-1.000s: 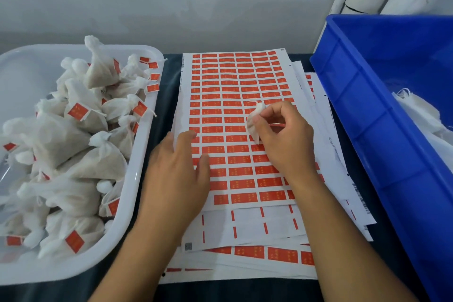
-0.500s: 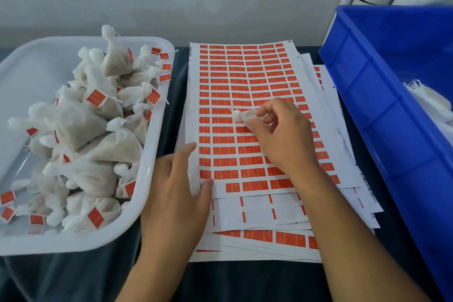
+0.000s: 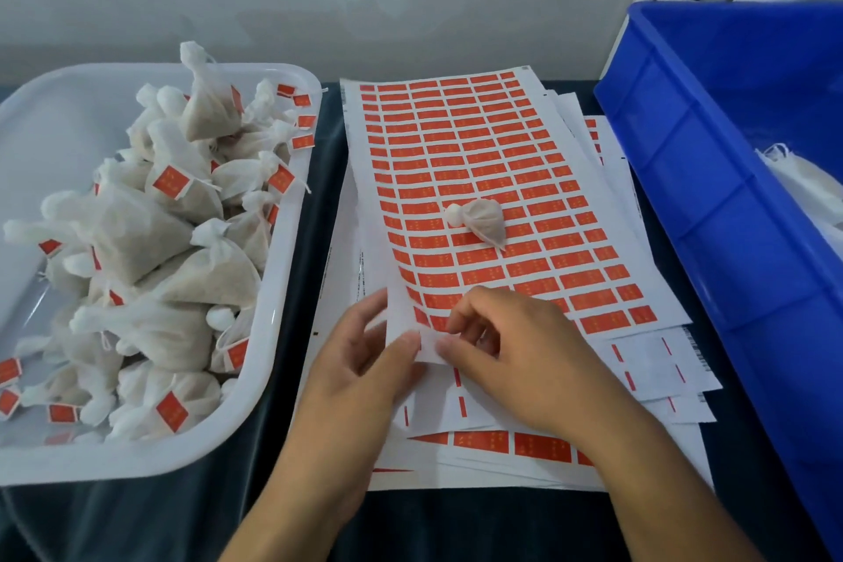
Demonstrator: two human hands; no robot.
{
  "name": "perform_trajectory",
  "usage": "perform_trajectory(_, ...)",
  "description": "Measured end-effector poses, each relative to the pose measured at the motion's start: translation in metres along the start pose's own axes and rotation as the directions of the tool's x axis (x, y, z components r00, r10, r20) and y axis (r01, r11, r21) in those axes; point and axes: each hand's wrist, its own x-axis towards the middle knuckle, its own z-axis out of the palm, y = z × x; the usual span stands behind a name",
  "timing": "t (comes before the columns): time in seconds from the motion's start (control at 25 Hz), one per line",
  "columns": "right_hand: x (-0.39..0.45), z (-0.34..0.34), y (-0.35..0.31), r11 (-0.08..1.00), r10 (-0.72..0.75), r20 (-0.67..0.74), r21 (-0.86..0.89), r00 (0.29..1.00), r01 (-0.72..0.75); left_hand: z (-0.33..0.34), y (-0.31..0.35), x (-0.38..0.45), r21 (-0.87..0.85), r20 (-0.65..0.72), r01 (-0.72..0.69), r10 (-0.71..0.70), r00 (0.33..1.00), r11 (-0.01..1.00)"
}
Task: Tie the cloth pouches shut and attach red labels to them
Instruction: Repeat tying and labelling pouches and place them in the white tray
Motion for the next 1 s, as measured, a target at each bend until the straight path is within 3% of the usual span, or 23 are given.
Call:
perform_trajectory(0.12, 0.001, 0.002, 0.0, 0.999, 0.002, -0.037, 0.041, 0.999, -0.001, 0.005, -0.005, 0.001, -0.049, 0.076, 0.019, -0.016, 0.997, 0.999)
perform_trajectory(0.28, -0.001, 0.0, 0.002, 0.994, 0.015, -0.128, 0.106, 0.992, -0.001, 0.015, -0.009, 0.004, -0.123, -0.06, 0.037, -0.044, 0.997, 0.992)
perform_trajectory(0.4, -0.003, 0.001, 0.003, 0.995, 0.015, -0.143, 0.096, 0.99, -0.001, 0.017, -0.009, 0.008, -0.159, -0.067, 0.079, -0.091, 0.994, 0.984)
perform_trajectory(0.6, -0.005, -0.001, 0.006, 0.994, 0.024, -0.133, 0.106, 0.991, -0.01, 0.02, -0.008, 0.01, -0.123, -0.002, 0.032, -0.033, 0.999, 0.992)
perform_trajectory(1.0, -0.01, -0.001, 0.004, 0.998, -0.036, -0.133, 0.052, 0.991, 0.043, 0.025, -0.017, 0.012, 0.0, -0.088, -0.081, 0.08, 0.993, 0.997)
